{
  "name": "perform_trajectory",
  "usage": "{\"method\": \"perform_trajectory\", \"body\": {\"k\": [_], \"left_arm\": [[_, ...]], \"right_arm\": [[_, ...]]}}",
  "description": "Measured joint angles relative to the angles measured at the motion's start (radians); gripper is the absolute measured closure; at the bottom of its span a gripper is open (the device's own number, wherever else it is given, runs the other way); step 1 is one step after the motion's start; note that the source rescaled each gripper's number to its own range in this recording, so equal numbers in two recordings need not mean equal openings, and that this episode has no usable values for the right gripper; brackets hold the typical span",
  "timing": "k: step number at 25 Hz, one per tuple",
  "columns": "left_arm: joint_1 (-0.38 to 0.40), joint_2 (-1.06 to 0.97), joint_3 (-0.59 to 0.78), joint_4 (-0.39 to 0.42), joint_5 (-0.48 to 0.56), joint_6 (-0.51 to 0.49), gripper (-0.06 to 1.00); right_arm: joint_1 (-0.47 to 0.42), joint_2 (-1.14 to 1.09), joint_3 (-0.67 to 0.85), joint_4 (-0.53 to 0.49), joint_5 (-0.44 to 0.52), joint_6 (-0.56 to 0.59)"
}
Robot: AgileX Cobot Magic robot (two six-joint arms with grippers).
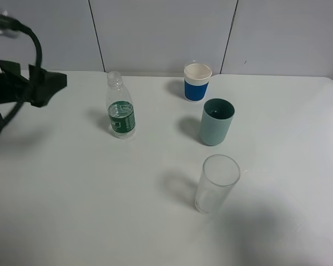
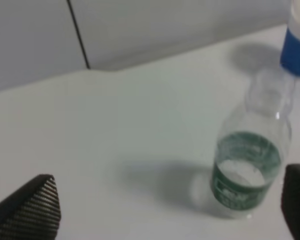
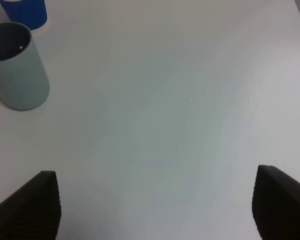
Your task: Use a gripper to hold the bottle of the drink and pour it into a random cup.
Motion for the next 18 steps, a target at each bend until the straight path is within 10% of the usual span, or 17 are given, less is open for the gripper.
{"method": "perform_trajectory", "body": {"k": [6, 18], "left_arm": [[0.000, -0.131, -0.160, 0.101, 0.341, -0.136, 0.19], [0.000, -0.400, -0.228, 0.054, 0.759, -0.050, 0.19]], "right_arm": [[0.000, 0.000, 0.000, 0.000, 0.000, 0.001], [0.000, 0.000, 0.000, 0.000, 0.000, 0.004]]}}
